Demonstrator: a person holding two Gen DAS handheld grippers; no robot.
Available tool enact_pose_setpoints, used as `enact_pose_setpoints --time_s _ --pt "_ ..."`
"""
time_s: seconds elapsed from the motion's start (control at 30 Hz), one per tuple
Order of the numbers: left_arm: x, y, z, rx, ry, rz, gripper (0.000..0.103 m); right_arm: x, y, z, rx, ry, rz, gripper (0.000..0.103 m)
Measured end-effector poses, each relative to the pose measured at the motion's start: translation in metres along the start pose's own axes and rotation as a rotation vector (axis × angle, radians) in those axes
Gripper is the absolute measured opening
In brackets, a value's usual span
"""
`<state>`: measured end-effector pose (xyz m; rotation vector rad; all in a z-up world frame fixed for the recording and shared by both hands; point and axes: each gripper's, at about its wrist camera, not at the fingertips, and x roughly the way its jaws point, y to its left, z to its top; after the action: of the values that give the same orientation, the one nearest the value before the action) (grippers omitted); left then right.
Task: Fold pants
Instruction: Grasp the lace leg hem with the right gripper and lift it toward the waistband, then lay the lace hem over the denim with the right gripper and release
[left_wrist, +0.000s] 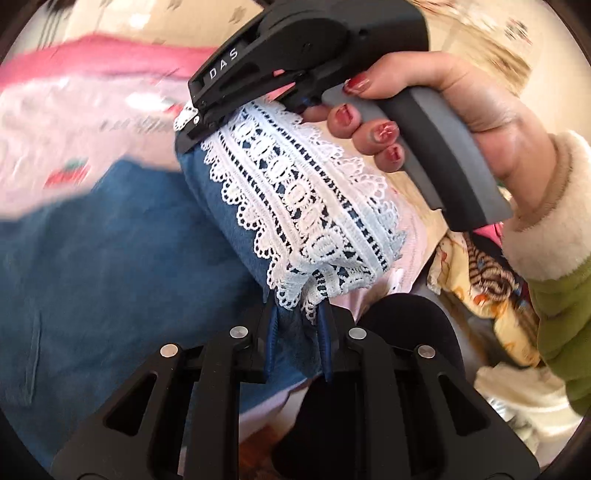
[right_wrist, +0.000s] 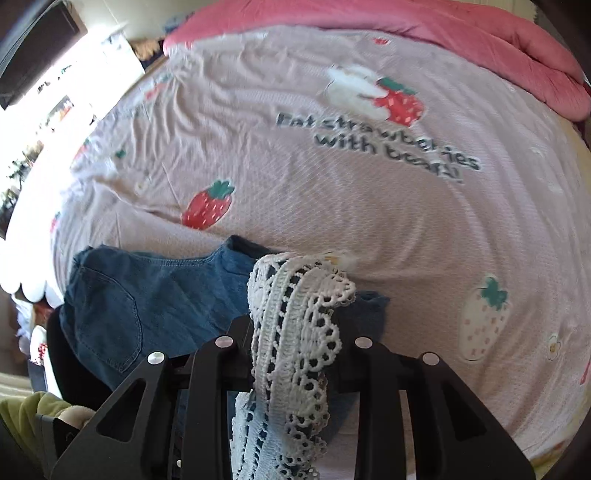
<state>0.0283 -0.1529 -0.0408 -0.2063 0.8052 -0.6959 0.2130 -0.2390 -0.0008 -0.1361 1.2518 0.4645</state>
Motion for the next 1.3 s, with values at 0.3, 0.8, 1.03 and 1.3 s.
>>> enact_pose_setpoints --time_s 0.3,0.8,1.03,1.3 --pt "-0.013 0.044 -0.028 -0.185 0.075 -0.027 0.027 0.038 0.035 0.017 0.055 0.059 0.024 0.056" --pt "-0.055 0.067 -0.036 -0.234 0.026 0.017 0.054 -0.022 0.030 0.001 0.032 -0.119 0.159 0.069" --pt "-0.097 0.078 -0.011 -0.197 -0.082 0.115 0.061 -0.020 0.027 0.004 -0.067 -0.138 0.134 0.070" --pt "-0.060 0.069 -0.002 -0.135 0.001 0.223 0.026 0.012 0.048 0.023 -0.118 -0.097 0.166 0.062"
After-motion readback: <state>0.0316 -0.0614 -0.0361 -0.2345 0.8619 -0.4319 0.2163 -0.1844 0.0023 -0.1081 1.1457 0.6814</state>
